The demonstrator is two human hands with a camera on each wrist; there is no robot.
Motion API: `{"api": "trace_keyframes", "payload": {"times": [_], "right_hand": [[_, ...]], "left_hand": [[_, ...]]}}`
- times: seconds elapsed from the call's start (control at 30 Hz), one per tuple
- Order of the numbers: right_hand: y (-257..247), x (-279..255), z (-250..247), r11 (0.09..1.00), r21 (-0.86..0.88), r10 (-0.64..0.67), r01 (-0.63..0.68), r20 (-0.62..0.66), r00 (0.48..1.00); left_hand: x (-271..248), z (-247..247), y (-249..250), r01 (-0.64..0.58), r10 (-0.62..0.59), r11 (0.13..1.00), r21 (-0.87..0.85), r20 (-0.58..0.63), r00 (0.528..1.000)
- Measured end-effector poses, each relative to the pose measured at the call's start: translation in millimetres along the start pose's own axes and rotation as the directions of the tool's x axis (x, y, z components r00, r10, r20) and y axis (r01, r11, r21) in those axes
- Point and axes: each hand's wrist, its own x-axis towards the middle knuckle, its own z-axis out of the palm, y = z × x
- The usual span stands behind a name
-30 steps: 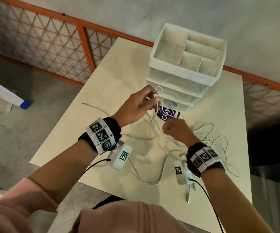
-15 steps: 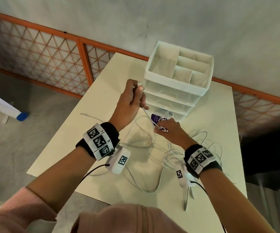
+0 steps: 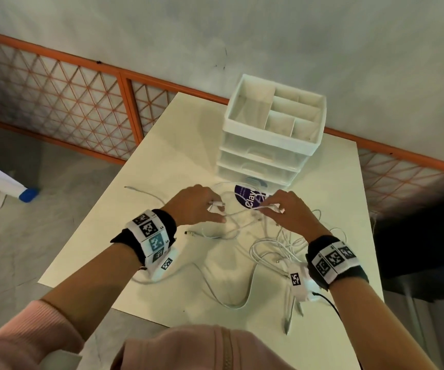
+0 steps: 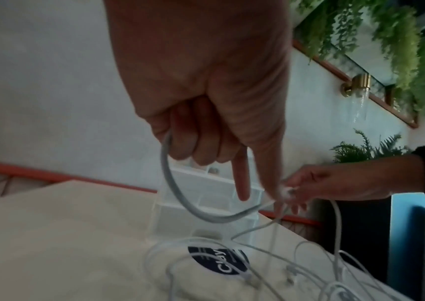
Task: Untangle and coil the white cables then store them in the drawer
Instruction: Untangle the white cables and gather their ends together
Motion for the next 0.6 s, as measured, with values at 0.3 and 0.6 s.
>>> {"api": "trace_keyframes", "payload": {"times": [0.3,0.6], "right_hand": [[-26,1,0,0.981,-0.105,-0.161,0.163,0.03,0.987],[-39,5,-20,0.996,-0.042,-0.08,0.082,0.043,0.996]], "left_hand": [[6,2,18,-0.002,-0.018,0.994,-0.111,-0.176,0.984],[6,-3,22,-0.211,0.141,0.97,-0.124,-0.423,0.895]]}}
